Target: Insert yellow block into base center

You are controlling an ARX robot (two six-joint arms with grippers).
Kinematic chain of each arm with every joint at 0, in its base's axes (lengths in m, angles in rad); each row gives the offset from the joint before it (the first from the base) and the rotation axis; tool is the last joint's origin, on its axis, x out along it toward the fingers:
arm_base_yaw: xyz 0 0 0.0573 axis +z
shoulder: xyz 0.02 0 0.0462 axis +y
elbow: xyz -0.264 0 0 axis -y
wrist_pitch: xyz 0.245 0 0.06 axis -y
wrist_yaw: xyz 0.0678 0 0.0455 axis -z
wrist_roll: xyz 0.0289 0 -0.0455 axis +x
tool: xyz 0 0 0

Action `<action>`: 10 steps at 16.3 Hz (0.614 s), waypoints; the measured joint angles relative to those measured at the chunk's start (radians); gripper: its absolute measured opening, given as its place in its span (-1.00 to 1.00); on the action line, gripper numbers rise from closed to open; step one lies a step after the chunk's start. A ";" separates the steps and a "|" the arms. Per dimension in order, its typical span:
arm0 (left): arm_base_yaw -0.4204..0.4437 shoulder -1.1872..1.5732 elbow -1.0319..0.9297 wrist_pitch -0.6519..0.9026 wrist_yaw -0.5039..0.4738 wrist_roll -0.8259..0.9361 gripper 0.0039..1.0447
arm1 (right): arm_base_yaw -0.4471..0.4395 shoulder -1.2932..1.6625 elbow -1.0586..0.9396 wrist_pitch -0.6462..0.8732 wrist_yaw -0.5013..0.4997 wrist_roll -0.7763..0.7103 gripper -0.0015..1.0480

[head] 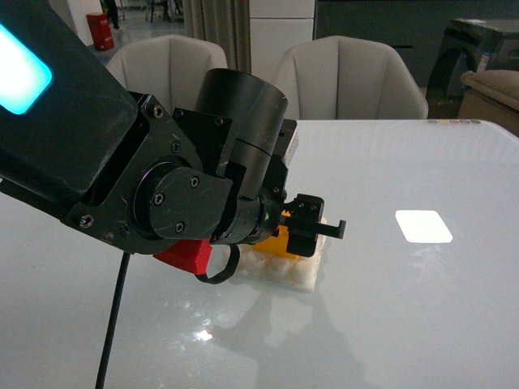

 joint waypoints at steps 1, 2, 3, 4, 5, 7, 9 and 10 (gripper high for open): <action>0.000 0.006 0.004 0.006 -0.006 -0.007 0.10 | 0.000 0.000 0.000 0.000 0.000 0.000 0.88; 0.000 0.010 0.006 0.012 -0.009 -0.010 0.10 | 0.000 0.000 0.000 0.000 0.000 0.000 0.88; 0.000 0.012 0.007 0.016 -0.012 -0.015 0.10 | 0.000 0.000 0.000 0.000 0.000 0.000 0.88; 0.000 0.016 0.008 0.023 -0.015 -0.019 0.10 | 0.000 0.000 0.000 0.000 0.000 0.000 0.88; 0.003 0.018 0.008 0.030 -0.015 -0.025 0.10 | 0.000 0.000 0.000 0.000 0.000 0.000 0.88; 0.010 0.025 0.008 0.041 -0.014 -0.026 0.10 | 0.000 0.000 0.000 0.000 0.000 0.000 0.88; 0.019 0.043 0.004 0.050 0.005 -0.029 0.10 | 0.000 0.000 0.000 0.000 0.000 0.000 0.88; 0.022 0.046 0.001 0.057 0.012 -0.028 0.10 | 0.000 0.000 0.000 0.000 0.000 0.000 0.88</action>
